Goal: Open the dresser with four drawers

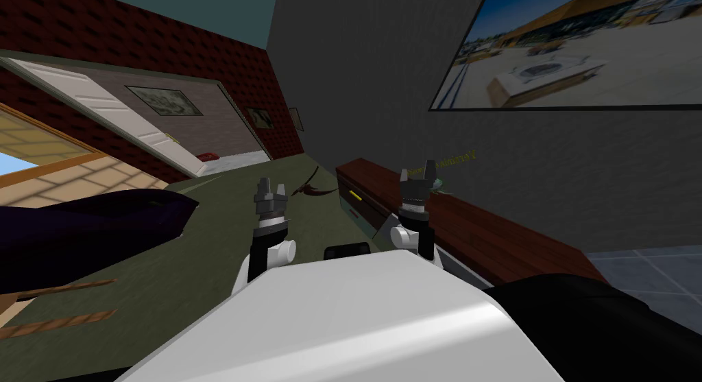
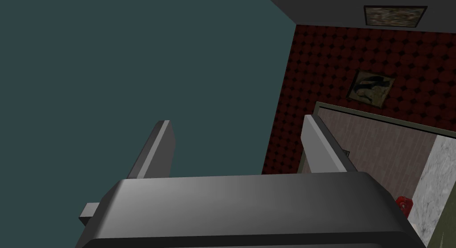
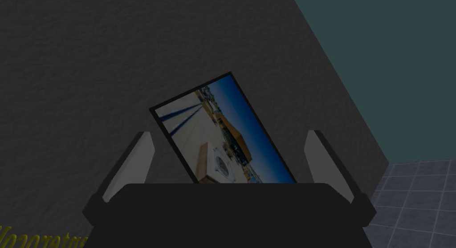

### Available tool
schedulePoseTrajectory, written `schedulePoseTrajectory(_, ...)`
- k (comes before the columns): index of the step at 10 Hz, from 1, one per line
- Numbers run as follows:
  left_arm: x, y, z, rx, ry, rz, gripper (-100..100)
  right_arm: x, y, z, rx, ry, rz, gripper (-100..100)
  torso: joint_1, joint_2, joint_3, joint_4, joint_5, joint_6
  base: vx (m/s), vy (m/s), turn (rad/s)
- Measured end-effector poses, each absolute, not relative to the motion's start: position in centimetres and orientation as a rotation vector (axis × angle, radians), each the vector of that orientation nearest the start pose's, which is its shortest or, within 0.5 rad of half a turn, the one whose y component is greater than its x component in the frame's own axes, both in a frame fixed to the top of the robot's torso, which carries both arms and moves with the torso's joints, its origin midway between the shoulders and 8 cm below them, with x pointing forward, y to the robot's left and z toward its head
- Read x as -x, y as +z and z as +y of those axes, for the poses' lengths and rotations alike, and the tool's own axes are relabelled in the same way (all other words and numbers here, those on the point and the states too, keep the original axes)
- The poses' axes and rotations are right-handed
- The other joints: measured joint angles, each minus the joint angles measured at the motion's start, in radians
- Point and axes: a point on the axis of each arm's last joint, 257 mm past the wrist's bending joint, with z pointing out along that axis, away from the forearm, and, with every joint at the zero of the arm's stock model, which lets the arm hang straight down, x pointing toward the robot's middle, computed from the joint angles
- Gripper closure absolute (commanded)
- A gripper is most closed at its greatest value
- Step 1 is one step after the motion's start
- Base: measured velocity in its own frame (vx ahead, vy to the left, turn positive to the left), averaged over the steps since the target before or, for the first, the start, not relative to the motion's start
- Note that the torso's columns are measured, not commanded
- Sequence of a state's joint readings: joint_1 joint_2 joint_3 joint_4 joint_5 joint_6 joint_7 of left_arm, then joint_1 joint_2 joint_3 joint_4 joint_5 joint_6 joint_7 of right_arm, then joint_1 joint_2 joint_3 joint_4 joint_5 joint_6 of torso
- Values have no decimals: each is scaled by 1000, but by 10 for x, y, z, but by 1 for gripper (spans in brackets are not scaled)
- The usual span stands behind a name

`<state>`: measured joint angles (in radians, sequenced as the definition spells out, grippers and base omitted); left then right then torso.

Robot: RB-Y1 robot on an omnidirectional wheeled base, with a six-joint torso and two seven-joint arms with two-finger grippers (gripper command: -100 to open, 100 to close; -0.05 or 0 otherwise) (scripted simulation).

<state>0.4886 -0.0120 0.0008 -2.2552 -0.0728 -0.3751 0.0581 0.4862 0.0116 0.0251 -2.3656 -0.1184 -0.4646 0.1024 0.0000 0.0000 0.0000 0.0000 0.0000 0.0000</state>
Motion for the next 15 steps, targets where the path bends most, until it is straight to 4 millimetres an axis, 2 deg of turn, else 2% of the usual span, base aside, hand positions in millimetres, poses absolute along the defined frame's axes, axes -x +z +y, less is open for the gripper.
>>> schedulePoseTrajectory(2, -370, -8, 278, 761, -1275, 720, 0, -331, 59, -282, -656, 1329, 515, 0, 0, 104, -209, 105, 0, 0, 0, 0, 0)
schedulePoseTrajectory(9, -370, -8, 278, 761, -1275, 720, 0, -331, 59, -282, -655, 1329, 515, 0, 0, 618, -1234, 617, 0, 0, 0, 0, 0)
schedulePoseTrajectory(10, -370, -8, 278, 761, -1275, 720, 0, -331, 59, -282, -655, 1329, 515, -100, 0, 691, -1382, 691, 0, 0, 26, 13, 0)
schedulePoseTrajectory(12, -370, -9, 278, 762, -1275, 720, 0, -337, 53, -275, -617, 1294, 586, -100, 2, 732, -1472, 733, 0, 0, 64, 48, 0)
schedulePoseTrajectory(15, -370, -9, 278, 762, -1275, 720, 0, -354, 32, -266, -551, 1180, 736, -100, 1, 736, -1477, 737, 0, 0, 92, 73, 1)
